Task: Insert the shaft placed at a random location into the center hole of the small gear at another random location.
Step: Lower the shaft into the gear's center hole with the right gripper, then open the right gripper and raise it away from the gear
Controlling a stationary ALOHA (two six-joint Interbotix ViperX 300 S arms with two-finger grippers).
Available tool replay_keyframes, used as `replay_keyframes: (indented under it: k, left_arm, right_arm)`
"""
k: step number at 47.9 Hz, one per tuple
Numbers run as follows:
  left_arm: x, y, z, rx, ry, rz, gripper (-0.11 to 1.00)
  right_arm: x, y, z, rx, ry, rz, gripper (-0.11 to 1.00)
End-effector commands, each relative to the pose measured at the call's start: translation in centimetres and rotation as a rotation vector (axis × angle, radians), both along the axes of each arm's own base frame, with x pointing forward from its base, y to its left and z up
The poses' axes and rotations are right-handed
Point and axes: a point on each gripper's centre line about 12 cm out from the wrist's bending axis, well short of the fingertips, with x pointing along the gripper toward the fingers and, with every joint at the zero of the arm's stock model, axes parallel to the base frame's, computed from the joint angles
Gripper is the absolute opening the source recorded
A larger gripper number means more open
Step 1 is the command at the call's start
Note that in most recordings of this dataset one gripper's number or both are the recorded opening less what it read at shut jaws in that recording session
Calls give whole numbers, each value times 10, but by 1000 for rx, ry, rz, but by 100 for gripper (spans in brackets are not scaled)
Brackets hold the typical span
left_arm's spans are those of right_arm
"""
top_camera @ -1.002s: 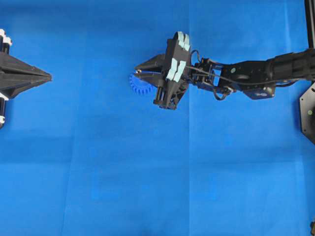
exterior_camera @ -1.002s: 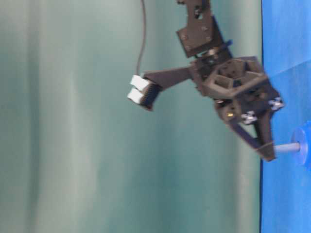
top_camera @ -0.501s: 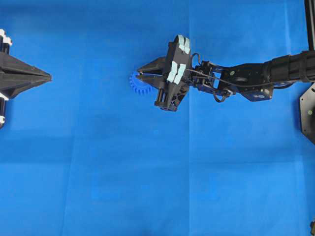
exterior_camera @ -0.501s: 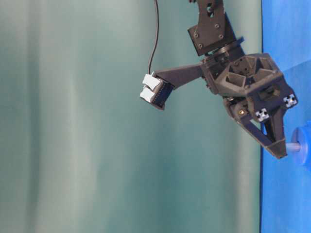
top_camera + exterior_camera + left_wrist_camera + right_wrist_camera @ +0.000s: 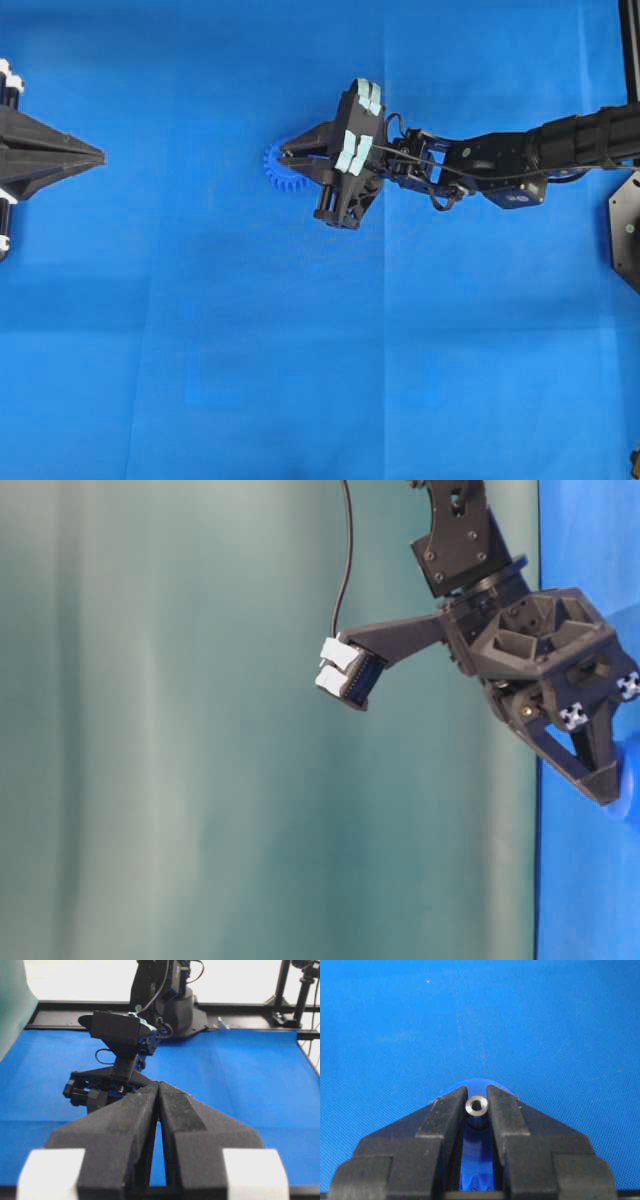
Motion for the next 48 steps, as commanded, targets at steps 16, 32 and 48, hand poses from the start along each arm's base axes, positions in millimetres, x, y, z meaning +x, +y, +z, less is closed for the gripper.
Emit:
replay_keyframes:
  k: [16, 32, 48]
  left_arm:
    - [1, 0, 5, 5, -18, 1, 0]
    - [1, 0, 5, 6, -17, 1, 0]
    - [1, 0, 5, 5, -17, 1, 0]
  right_arm:
    - [3, -2, 9, -3, -21, -3, 3]
    - [3, -2, 12, 0, -22, -3, 62]
    - [-1, -1, 39, -4, -68, 0, 76]
